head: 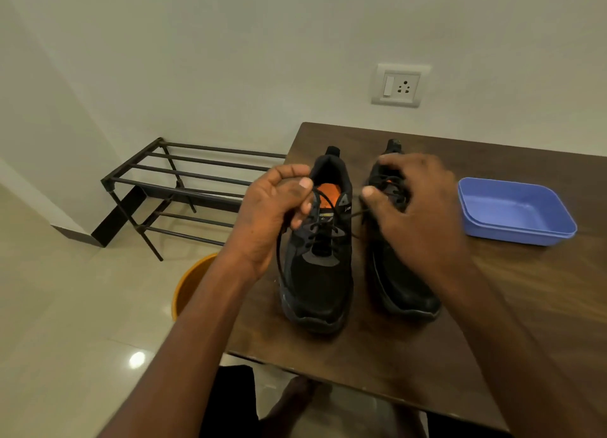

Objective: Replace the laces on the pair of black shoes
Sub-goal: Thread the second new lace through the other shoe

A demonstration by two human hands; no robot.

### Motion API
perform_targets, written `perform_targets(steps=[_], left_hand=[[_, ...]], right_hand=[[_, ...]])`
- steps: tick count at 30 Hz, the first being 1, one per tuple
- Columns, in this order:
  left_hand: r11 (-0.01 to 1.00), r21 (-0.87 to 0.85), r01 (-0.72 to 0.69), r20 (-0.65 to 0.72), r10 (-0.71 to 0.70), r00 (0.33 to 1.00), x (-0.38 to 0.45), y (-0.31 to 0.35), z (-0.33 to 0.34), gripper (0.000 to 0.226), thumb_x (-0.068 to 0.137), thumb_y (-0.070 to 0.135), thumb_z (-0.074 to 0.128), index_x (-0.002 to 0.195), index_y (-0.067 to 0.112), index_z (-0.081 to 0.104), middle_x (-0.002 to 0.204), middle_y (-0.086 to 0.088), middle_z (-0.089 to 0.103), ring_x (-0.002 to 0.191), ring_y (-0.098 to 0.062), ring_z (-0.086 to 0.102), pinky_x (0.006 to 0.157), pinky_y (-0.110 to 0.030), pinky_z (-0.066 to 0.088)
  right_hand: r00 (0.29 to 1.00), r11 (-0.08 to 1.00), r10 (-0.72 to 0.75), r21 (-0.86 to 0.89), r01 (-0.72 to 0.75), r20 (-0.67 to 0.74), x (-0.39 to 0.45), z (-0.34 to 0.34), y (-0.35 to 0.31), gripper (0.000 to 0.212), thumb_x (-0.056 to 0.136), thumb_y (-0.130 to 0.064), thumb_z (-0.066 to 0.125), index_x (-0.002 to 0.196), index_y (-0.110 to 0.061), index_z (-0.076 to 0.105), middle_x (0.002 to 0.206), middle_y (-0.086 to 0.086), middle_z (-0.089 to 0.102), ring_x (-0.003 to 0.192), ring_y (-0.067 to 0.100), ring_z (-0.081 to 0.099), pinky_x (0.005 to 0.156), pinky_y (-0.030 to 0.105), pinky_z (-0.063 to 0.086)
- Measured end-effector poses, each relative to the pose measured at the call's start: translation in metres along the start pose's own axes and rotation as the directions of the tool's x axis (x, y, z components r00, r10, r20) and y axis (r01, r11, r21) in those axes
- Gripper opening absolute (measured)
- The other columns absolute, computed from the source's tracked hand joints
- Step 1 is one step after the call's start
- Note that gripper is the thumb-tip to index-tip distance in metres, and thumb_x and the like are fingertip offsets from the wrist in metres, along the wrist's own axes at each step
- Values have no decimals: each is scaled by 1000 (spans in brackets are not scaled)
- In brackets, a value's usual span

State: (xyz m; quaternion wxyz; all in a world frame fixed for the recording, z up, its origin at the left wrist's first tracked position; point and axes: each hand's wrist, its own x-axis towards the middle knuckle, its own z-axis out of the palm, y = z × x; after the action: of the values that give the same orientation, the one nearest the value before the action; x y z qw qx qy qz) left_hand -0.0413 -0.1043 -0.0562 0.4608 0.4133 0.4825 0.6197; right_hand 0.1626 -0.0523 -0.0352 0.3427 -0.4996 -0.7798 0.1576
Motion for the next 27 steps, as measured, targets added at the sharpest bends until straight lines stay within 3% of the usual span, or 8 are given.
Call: perform_targets(steps=[3, 6, 9, 14, 17, 20, 24, 27], left_hand=[[999, 38, 6, 47, -8, 999, -2, -2, 9, 32, 101, 16, 62, 131, 6, 58, 74, -3, 62, 59, -13, 50, 56, -22, 44], [998, 63, 7, 37, -9, 999, -2, -5, 7, 26, 103, 17, 58, 127, 7, 60, 74, -4, 62, 61, -15, 51, 57, -25, 44], [997, 83, 6, 28, -9, 1000, 1, -6, 3, 23, 105, 17, 56, 124, 7, 61, 74, -5, 62, 60, -16, 50, 55, -25, 43], [993, 115, -1, 48, -5, 999, 1, -11, 8, 25, 101, 23, 64, 120, 6, 62, 73, -6, 63, 59, -19, 49, 53, -29, 38], [992, 129, -2, 10, 0, 1000, 2, -13, 4, 19, 104, 23, 58, 116, 9, 64, 72, -4, 63, 57, -16, 49, 52, -28, 38], [993, 120, 4, -62, 4, 998, 4, -16, -3, 13, 106, 15, 54, 113, 12, 64, 74, -3, 65, 53, -11, 49, 49, -23, 38], [988, 152, -11, -92, 26, 995, 6, -17, -1, 12, 103, 17, 61, 113, 12, 65, 75, -5, 67, 50, -10, 48, 44, -21, 37], [983, 182, -23, -83, 38, 996, 5, -18, 1, 17, 100, 21, 66, 113, 10, 65, 73, -5, 66, 48, -11, 48, 42, -20, 36]], right_hand=[[965, 923, -104, 385, 3, 242, -4, 14, -11, 19, 97, -31, 68, 114, -25, 74, 105, -14, 73, 95, 3, 68, 84, 18, 55], [990, 951, 16, 304, -58, 138, -2, 21, -3, 8, 96, -24, 71, 90, -26, 76, 79, -12, 73, 77, 0, 68, 71, 19, 57], [998, 981, 67, 184, -69, 17, 3, 19, 6, 4, 97, -29, 69, 100, -32, 69, 92, -16, 68, 84, -1, 63, 75, 20, 55], [960, 827, -89, 557, -78, 267, -3, 29, -9, 17, 96, -18, 72, 113, -18, 73, 96, -2, 77, 91, 12, 74, 85, 29, 60], [991, 900, 124, 415, -134, 52, 1, 31, -5, 8, 96, -19, 72, 93, -26, 75, 83, -12, 74, 81, -3, 69, 74, 13, 56], [973, 962, 215, 187, -197, -82, 6, 27, 6, 4, 95, -26, 72, 95, -30, 73, 83, -16, 70, 79, -1, 66, 70, 15, 54], [997, 994, -71, -81, 71, 4, 5, 43, 1, 48, 90, -33, 74, 135, -26, 60, 138, -3, 57, 131, 19, 49, 107, 38, 42], [972, 970, -233, 81, 230, 28, 5, 54, -6, 31, 91, -32, 73, 121, -25, 71, 126, -7, 67, 121, 13, 58, 104, 45, 49]])
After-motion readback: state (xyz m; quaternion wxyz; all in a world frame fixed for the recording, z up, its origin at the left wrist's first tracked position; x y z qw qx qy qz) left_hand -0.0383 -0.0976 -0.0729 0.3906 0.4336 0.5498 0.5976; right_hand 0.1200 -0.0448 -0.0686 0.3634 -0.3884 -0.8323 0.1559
